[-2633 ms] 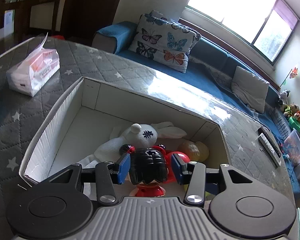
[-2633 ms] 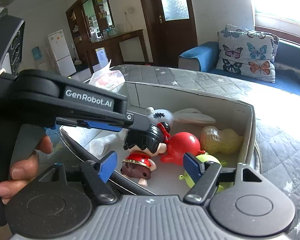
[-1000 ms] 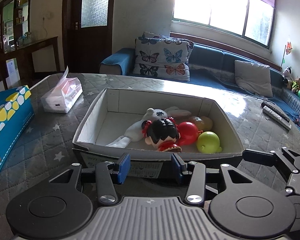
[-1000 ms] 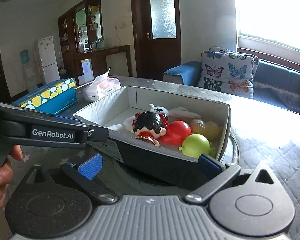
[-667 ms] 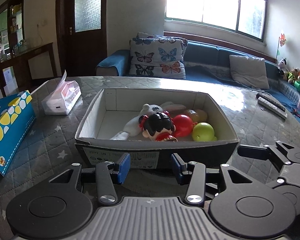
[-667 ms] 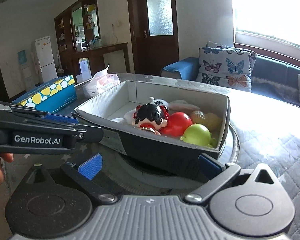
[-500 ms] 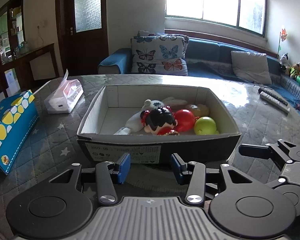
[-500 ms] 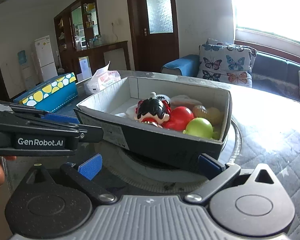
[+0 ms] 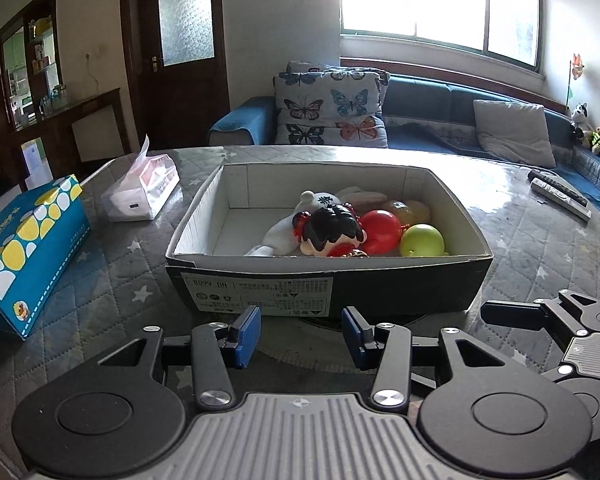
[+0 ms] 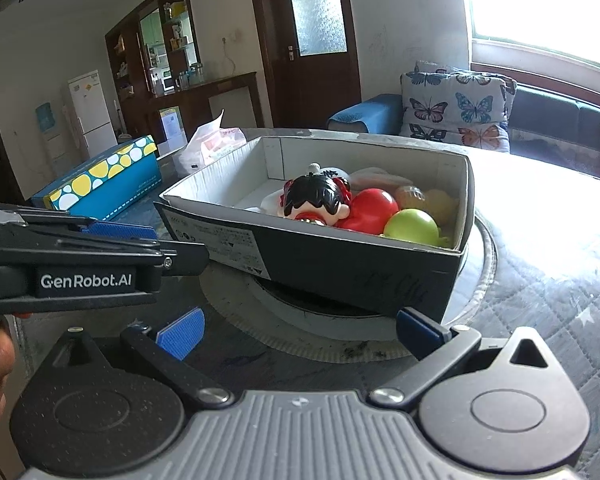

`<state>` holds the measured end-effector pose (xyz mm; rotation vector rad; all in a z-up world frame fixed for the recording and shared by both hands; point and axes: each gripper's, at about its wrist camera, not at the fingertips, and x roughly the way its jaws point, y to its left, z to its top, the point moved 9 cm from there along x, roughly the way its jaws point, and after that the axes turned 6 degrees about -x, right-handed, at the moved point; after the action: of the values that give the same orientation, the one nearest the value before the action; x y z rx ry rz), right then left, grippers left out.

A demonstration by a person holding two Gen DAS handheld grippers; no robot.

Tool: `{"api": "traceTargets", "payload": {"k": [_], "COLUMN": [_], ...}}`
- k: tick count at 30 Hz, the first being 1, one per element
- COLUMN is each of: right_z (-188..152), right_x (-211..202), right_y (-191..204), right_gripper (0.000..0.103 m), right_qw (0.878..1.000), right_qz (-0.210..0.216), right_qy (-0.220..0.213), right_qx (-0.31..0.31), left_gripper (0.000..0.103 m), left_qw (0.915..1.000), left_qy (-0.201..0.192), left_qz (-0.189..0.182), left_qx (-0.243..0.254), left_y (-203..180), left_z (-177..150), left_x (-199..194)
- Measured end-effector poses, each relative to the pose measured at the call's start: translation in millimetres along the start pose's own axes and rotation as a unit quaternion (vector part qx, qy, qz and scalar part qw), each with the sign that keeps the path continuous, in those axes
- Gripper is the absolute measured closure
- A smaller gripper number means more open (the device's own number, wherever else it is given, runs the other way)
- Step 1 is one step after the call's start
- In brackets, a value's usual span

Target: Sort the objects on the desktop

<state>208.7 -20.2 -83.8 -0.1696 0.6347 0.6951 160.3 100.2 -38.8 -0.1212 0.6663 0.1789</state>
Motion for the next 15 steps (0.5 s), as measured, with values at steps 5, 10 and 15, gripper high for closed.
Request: {"api": "traceTargets", "payload": {"k": [5, 10, 15], "right_z": [-1.7, -4.2, -5.4], "right_x": [2.9, 6.1, 9.2], "right_y": [0.3, 2.0, 2.0], "right_gripper": [0.000, 0.000, 0.000], "right_qw": [1.000, 1.000, 1.000], "right_qz": [0.005, 0.010, 0.012], "right_qy": [0.005, 0.011, 0.016], "right_qx": [0.006, 0.009, 0.011], "left_gripper": [0.055, 0.055, 0.055], "left_qw": [1.0000, 0.9999, 0.9999], "left_qy": [0.000, 0.004, 0.007], "left_qz": [0.003, 0.012, 0.015], "left_qx": [-0.001, -0.001, 0.001], "left_y": [1.1, 2.5, 3.4], "left_z": [-1.1, -2.9, -5.0], "left_x": [0.8, 3.6, 6.2]}}
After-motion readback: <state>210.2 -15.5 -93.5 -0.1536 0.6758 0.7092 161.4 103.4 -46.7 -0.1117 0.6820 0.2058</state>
